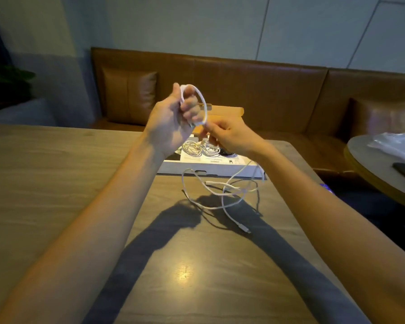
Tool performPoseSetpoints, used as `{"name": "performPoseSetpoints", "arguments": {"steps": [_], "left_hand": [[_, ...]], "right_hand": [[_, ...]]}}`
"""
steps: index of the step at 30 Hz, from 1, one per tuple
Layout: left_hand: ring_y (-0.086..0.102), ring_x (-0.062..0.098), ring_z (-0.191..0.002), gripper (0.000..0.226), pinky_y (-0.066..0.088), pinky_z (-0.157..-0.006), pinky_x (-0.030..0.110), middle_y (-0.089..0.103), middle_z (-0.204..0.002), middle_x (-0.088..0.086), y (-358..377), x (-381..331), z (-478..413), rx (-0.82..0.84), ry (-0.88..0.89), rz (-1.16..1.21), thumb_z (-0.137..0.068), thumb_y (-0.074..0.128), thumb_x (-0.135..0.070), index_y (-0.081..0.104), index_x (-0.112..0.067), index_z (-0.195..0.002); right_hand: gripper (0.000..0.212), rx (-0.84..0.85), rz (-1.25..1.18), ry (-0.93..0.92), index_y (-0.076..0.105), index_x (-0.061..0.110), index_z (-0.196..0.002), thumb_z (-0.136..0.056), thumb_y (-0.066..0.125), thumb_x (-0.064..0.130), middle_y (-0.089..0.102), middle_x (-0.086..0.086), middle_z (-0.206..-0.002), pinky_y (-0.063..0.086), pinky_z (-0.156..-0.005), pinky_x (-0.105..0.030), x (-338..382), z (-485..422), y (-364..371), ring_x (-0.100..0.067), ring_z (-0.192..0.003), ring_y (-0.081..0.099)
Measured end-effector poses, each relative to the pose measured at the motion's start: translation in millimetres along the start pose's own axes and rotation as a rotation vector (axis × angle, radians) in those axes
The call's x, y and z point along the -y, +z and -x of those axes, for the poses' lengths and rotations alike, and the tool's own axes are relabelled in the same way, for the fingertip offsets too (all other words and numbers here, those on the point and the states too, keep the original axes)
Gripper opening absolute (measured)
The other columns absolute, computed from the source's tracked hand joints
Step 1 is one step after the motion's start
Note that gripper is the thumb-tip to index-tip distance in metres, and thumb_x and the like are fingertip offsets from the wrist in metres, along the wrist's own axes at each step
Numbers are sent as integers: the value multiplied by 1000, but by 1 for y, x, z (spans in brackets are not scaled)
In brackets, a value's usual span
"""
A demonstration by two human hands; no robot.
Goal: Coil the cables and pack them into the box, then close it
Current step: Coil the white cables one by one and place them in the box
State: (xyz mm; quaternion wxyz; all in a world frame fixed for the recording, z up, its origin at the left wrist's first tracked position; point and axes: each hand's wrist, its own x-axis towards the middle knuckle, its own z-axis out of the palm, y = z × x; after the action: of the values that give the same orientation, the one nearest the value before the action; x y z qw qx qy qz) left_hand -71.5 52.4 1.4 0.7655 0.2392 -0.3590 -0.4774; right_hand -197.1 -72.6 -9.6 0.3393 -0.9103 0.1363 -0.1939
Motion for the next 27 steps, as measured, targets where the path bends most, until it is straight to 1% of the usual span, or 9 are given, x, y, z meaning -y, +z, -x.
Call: {"name": "performPoseSetpoints", "arguments": {"steps": [4,7,9,13,16,19,21,24,27], "left_hand": [[54,13,-68,28,44,-70,21,54,-75,4,-9,-1,-9,-221,379,-1199,-109,34,-25,56,-8,-101],[55,21,-77,31,34,-66,28,55,-80,5,-22,7,-9,-93,192,-1775,-108,37,-28,57,-12,-91],[49,19,-67,43,38,-62,36,52,-72,5,-26,10,-3,-37,-64,-1560,-109,32,-37,61,-12,-87],[14,10,-45,53,15,-44,24,22,-51,-7,-18,-2,13,132,-365,-609,-105,27,-46,54,-14,-72],[11,8,-47,52,14,-44,23,17,-55,-6,-4,-9,17,245,-289,-133,-106,26,-42,55,-15,-73],[28,9,-54,44,36,-54,23,31,-63,-2,11,-6,9,128,-55,90,-109,25,-35,56,-9,-92],[45,12,-64,42,49,-70,27,44,-70,2,12,-2,2,-19,117,-211,-110,26,-32,58,-6,-101],[58,15,-73,35,48,-75,29,58,-78,5,1,7,-5,-125,346,-1237,-109,33,-27,59,-5,-101],[52,18,-77,33,38,-68,36,56,-83,1,-17,19,-5,-95,232,-1794,-107,38,-34,56,-13,-89]], "right_hand": [[31,207,238,-12,76,13,-98,-100,56,37,64,0,-72,42,-62,-27,8,8,1,-9,-63,51],[31,153,253,-58,76,15,-99,-98,60,41,62,-1,-70,36,-52,-14,15,8,-15,-1,-58,49],[27,69,239,-121,77,18,-96,-94,66,42,62,4,-67,36,-53,-17,17,6,-26,-2,-58,50],[30,-98,68,-140,74,10,-95,-94,66,39,59,-3,-69,36,-52,-18,11,3,-31,-6,-58,46],[42,-66,-42,-71,70,3,-100,-104,48,39,55,-6,-69,38,-54,-30,6,4,-20,-15,-57,44],[41,44,-43,-4,68,3,-99,-108,40,32,54,-4,-67,40,-51,-32,5,9,-5,-13,-53,45],[30,111,50,-14,70,7,-102,-106,46,23,57,-3,-68,45,-50,-27,9,13,0,-10,-53,48],[23,184,160,-14,71,11,-109,-104,51,21,62,-2,-73,47,-52,-19,15,14,-6,-7,-56,51],[24,118,213,-87,74,15,-109,-101,57,30,64,6,-74,44,-55,-16,18,13,-17,-2,-59,53]]}}
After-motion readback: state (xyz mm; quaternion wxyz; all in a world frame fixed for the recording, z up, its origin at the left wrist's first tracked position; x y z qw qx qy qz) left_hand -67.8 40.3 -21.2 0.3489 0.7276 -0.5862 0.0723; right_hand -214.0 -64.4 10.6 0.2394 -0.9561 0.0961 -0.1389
